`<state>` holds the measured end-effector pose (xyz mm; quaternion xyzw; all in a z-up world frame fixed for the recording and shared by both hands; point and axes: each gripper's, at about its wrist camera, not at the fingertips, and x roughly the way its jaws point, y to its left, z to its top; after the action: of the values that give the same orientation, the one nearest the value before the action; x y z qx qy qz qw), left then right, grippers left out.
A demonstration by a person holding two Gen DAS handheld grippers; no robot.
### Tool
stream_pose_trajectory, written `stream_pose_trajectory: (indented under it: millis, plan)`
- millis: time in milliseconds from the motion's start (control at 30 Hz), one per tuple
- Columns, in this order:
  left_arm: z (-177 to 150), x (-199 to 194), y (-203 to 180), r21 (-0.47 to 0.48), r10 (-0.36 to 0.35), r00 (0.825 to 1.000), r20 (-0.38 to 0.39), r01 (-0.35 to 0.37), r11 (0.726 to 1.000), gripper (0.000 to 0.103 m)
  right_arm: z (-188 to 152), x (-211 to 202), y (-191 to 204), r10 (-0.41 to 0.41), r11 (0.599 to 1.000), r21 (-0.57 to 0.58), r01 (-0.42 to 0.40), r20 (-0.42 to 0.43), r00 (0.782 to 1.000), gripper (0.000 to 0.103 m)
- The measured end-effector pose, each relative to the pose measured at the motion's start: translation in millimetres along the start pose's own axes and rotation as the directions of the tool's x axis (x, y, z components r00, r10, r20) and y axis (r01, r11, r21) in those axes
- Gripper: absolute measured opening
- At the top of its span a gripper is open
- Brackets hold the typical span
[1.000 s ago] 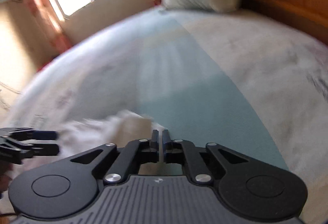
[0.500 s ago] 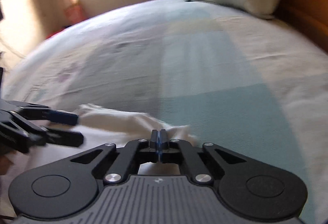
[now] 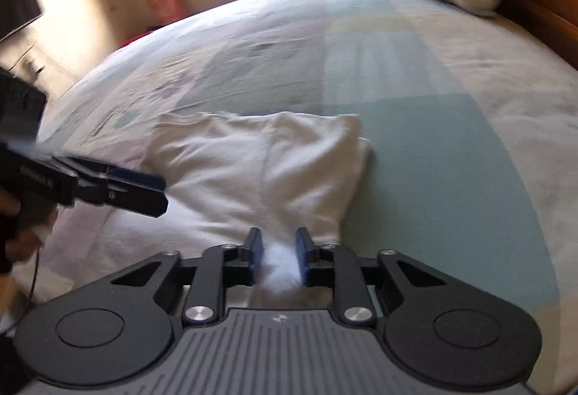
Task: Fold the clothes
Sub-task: 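Withdraw both open grippers from the folded sweatshirt, then close both grippers on the folded sweatshirt's edge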
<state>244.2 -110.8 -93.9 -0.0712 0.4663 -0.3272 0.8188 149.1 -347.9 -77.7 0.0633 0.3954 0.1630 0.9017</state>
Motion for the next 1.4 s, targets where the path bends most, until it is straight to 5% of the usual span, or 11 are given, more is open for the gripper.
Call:
stream_pose_trajectory:
  millis: [167, 367, 633, 733, 967, 1133, 1300, 1400]
  plan:
    - [1.4, -27.2, -33.7, 0.112, 0.037, 0.999, 0.017, -0.039, 0.993, 0.089, 3.2, -32.4, 18.9, -0.001, 1.0, -0.027, 0.003, 0.045, 0.999, 0.034]
    - [-21.1, -8.9, -22.6, -0.008, 0.041, 0.996, -0.082, -0.042, 0.999, 0.091, -4.3, -9.6, 21.4, -0.035, 0.999, 0.003, 0.036, -0.029, 0.999, 0.045]
    - [-20.8, -39.4, -35.0, -0.004, 0.033, 0.999, -0.033, -0.033, 0.999, 0.091, -9.5, -11.9, 21.5, -0.042, 0.998, 0.047, 0.042, -0.019, 0.999, 0.053]
    - [-32.3, -27.4, -25.3, -0.058, 0.037, 0.996, -0.078, -0.041, 0.997, 0.091, -9.3, -10.4, 22.4, -0.037, 0.998, 0.059, 0.038, -0.016, 0.999, 0.057]
    - [-34.7, -44.8, -30.6, -0.066, 0.038, 0.999, -0.026, -0.039, 0.997, 0.091, -6.5, -26.6, 28.5, -0.018, 0.998, 0.058, 0.017, 0.015, 1.0, 0.064]
    - [-42.1, -42.3, -25.0, -0.112, 0.036, 0.999, -0.037, -0.04, 0.993, 0.092, -17.3, -39.8, 40.6, 0.076, 0.997, -0.001, -0.076, 0.009, 0.997, 0.074]
    - [-45.7, -44.3, -20.2, -0.133, 0.045, 0.999, -0.019, -0.047, 0.99, 0.091, -33.8, -29.1, 26.7, 0.017, 0.999, 0.045, -0.013, -0.074, 0.997, 0.075]
    - [-40.4, -56.2, -15.7, -0.151, 0.043, 0.998, 0.035, -0.037, 0.988, 0.091, -27.2, -36.4, 14.9, 0.033, 0.995, 0.101, -0.029, -0.038, 0.999, 0.076]
